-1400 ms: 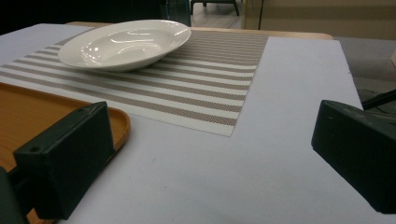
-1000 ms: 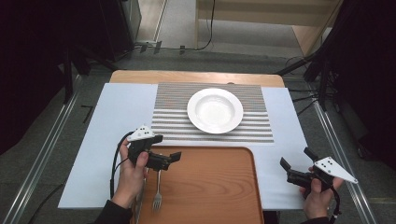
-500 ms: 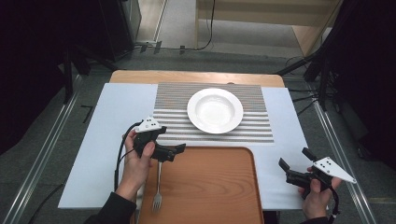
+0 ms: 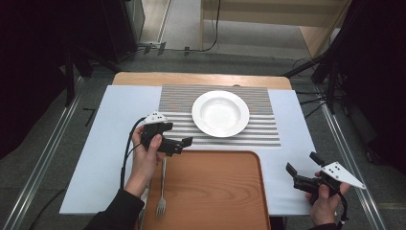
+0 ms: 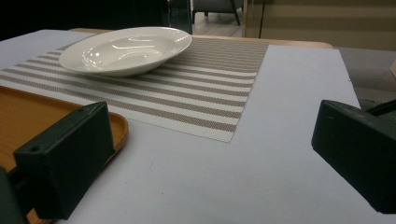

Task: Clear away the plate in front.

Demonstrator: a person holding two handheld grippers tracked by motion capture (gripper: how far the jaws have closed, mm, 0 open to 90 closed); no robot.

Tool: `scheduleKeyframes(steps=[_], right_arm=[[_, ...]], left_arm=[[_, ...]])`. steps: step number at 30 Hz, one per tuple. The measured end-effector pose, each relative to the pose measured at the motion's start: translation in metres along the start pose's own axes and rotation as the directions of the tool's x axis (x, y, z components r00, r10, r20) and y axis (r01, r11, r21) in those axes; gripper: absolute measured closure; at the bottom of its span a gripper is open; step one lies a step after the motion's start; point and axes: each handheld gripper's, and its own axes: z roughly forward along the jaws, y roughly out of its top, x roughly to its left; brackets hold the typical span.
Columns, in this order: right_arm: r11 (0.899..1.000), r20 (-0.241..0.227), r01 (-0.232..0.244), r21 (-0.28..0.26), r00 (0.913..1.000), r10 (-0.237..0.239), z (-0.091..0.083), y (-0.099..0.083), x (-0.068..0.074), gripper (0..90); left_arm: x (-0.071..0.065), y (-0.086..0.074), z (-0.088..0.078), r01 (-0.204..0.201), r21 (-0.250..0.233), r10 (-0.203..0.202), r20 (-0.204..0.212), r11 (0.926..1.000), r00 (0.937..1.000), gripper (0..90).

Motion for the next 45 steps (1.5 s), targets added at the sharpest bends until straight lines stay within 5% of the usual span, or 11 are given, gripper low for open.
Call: scheduleKeyframes(steps=[22,45], right_arm=[[1.000,-0.015,-0.001,-0.001,0.9999,0.001,0.001,-0.001,0.000,0.0],[1.000,-0.021,-0.005,-0.006,0.9998,0.005,0.000,-0.002,-0.001,0.0]], left_arm=[[0.012,0.035,0.035,0.001,0.031,-0.001,-0.003,0.9995,1.0000,0.0],[0.042,0.046,0.078,0.085,0.048,-0.083,-0.029,0.9953,0.9961,0.0]])
